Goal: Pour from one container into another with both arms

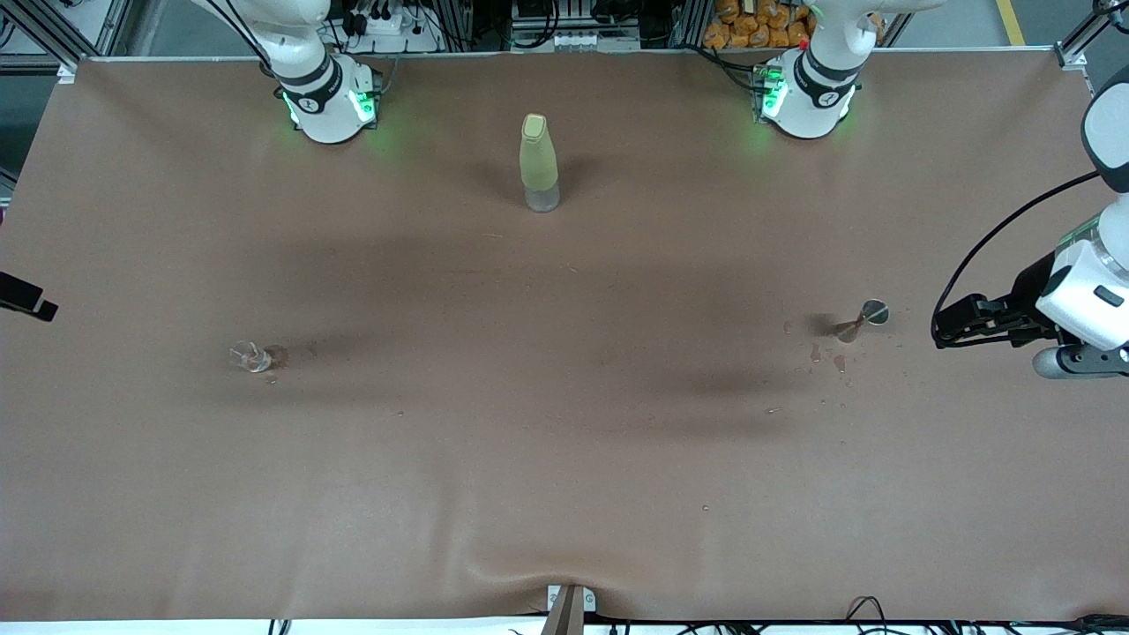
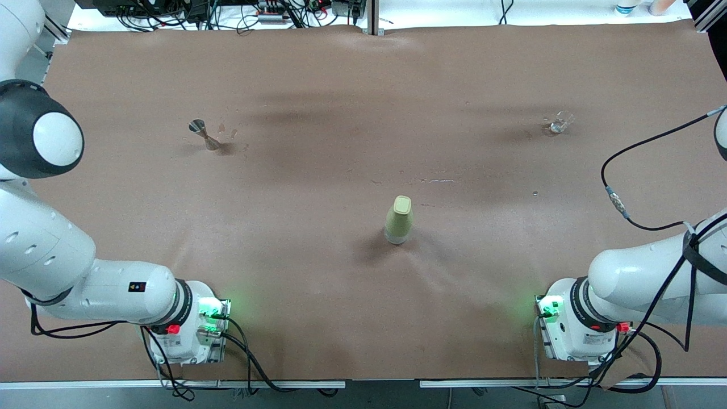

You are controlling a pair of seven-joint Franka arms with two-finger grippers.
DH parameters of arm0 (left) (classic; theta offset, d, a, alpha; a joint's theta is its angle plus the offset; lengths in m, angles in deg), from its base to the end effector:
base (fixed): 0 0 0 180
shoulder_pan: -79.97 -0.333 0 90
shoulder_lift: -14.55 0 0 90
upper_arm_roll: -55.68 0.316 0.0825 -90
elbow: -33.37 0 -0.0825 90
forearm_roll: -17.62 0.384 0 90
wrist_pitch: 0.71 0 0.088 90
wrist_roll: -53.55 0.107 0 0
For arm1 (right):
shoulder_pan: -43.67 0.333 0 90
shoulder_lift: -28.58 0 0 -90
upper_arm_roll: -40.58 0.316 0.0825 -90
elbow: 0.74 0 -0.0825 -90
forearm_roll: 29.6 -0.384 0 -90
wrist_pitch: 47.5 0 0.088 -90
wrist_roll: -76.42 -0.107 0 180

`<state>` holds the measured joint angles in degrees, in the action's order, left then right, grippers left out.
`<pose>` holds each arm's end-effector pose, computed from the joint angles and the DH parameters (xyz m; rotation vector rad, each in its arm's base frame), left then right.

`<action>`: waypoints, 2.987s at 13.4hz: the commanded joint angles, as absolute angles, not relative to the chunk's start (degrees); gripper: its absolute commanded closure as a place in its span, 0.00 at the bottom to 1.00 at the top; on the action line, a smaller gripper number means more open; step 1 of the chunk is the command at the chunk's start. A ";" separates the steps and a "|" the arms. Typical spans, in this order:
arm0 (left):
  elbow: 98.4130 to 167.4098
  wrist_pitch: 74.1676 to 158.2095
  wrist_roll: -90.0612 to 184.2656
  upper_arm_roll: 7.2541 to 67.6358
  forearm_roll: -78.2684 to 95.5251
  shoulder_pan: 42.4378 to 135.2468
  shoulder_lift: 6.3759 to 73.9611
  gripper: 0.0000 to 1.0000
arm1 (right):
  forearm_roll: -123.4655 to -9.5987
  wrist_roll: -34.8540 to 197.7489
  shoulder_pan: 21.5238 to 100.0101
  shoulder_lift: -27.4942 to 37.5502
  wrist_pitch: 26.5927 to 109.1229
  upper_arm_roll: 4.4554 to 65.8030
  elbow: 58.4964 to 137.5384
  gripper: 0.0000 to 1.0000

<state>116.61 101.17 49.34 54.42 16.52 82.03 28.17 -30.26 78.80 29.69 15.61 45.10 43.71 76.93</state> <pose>0.6416 -0.0373 0.5579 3.1088 0.0303 0.1336 0.6160 -0.1210 0.5969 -3.1127 0.2335 -0.0578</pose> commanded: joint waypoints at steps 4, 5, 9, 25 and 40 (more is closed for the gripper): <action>116.34 98.25 50.83 54.36 16.57 81.64 27.29 0.00 | -29.86 78.26 29.69 15.66 44.96 44.01 76.60 0.00; 116.34 98.25 50.83 54.36 16.57 81.64 27.29 0.00 | -29.78 78.26 29.69 15.57 44.96 44.01 76.60 0.00; 116.52 98.17 51.18 54.36 16.74 81.64 27.29 0.00 | -29.78 78.70 29.69 15.66 44.52 44.01 76.60 0.00; 116.52 98.08 52.93 54.19 16.74 81.46 27.20 0.00 | -36.93 101.15 29.97 13.74 40.92 44.10 80.46 0.00; 116.78 96.85 103.16 54.10 -0.29 74.27 27.90 0.00 | -78.53 191.23 7.90 -2.51 44.36 44.01 97.61 0.00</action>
<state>116.18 97.51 94.41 54.27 3.05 76.83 27.95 -74.14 182.14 10.18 1.49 46.74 42.98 98.18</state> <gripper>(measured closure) 0.000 0.000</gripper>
